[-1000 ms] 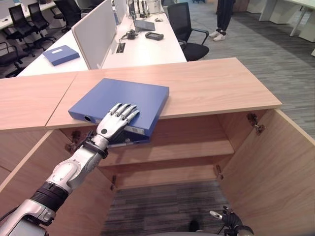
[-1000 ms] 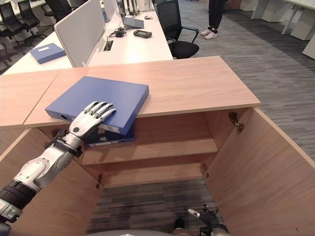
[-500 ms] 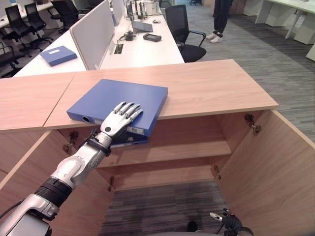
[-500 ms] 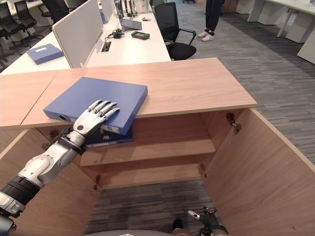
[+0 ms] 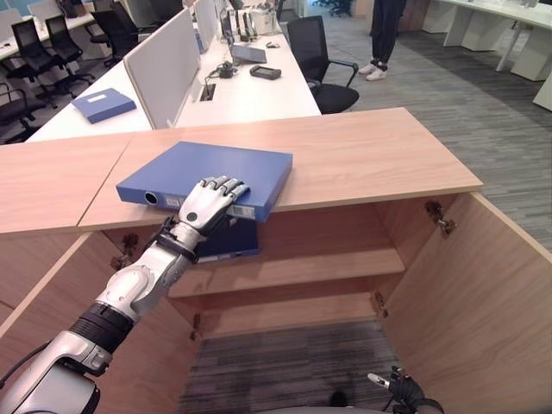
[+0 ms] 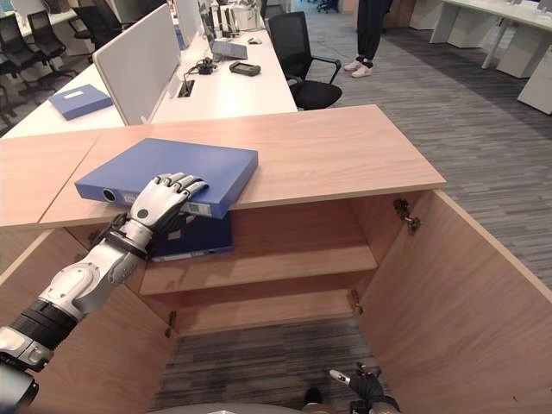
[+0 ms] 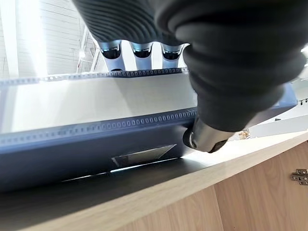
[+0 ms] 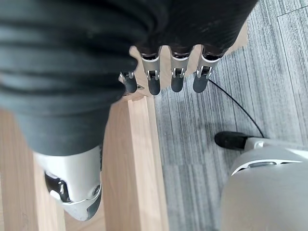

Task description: Put the empty folder in the office cabinet

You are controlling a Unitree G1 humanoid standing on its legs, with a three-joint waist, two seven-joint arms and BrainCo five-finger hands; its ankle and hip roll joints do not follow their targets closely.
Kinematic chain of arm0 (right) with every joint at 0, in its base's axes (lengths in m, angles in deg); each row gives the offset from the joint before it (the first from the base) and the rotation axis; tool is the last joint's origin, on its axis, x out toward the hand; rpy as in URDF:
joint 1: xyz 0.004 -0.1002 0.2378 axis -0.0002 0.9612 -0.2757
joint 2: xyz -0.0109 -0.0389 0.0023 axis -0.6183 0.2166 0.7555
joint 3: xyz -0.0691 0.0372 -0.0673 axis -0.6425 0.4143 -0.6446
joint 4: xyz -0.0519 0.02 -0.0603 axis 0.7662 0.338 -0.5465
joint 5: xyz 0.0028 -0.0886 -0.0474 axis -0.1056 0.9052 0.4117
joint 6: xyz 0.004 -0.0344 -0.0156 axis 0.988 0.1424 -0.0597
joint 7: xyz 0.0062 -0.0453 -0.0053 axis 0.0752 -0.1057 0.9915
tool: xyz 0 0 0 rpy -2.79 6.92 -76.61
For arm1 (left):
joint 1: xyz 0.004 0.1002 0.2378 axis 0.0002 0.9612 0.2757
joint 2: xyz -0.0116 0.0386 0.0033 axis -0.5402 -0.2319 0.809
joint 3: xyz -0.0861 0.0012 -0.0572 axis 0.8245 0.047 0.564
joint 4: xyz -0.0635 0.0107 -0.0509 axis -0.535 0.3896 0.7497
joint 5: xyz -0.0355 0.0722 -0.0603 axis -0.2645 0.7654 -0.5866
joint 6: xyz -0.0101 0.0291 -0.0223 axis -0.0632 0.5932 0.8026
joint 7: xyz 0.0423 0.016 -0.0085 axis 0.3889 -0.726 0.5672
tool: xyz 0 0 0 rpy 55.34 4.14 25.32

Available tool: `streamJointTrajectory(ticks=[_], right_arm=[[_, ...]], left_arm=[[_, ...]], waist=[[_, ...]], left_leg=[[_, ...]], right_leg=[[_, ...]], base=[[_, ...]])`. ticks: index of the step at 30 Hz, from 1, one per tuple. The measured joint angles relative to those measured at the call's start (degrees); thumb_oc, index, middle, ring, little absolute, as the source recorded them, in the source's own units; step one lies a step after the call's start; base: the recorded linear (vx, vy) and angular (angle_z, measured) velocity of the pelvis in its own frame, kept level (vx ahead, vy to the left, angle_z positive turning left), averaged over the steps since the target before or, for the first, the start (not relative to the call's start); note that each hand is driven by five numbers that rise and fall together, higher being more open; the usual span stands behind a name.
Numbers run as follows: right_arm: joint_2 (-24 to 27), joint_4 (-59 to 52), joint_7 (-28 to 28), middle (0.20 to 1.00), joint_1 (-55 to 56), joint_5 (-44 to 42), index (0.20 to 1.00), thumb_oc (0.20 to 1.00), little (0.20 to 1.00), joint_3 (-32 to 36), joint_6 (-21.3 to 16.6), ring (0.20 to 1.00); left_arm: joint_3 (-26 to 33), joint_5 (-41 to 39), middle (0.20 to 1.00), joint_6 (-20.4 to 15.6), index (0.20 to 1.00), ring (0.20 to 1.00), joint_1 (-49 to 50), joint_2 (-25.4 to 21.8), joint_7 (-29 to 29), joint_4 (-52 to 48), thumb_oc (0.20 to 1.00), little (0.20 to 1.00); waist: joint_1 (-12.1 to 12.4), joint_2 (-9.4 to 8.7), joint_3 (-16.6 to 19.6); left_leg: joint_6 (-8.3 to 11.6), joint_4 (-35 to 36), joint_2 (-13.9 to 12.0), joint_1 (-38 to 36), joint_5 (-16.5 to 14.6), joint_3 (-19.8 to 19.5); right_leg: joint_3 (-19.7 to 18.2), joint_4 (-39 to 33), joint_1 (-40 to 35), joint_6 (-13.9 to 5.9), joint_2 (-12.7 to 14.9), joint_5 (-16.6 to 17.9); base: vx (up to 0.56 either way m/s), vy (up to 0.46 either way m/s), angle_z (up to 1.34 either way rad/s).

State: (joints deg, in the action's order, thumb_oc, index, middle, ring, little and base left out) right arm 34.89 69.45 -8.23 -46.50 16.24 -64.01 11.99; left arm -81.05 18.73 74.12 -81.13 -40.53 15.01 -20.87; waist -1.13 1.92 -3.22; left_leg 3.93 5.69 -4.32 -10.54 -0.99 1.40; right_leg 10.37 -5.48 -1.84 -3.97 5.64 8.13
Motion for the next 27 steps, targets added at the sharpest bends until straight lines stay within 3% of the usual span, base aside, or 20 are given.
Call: streamJointTrajectory(ticks=[15,27], right_arm=[[-0.02,-0.03,-0.11,1.000,-0.07,0.00,1.000,1.000,1.000,0.24,0.04,1.000],[-1.16,-0.02,-0.53,1.000,-1.28,-0.05,1.000,1.000,1.000,0.21,0.04,1.000]], left_arm=[[1.13,-1.00,0.200,0.23,0.200,0.200,0.00,-0.19,0.03,-1.33,0.200,0.200],[12.14,-10.56,0.200,-0.37,0.200,0.200,0.00,-0.65,0.88,-6.46,0.200,0.200]], waist=[[0.13,-0.73,-0.50],[0.61,-0.85,-1.21]], left_leg=[[-0.01,0.00,-0.02,0.01,-0.01,-0.03],[-0.01,0.00,-0.06,0.17,-0.01,-0.32]], right_leg=[[-0.01,-0.01,0.00,-0.02,0.01,0.01],[0.23,-0.01,0.02,0.03,0.01,-0.04]], base=[[0.00,0.000,0.00],[0.00,0.000,0.00]])
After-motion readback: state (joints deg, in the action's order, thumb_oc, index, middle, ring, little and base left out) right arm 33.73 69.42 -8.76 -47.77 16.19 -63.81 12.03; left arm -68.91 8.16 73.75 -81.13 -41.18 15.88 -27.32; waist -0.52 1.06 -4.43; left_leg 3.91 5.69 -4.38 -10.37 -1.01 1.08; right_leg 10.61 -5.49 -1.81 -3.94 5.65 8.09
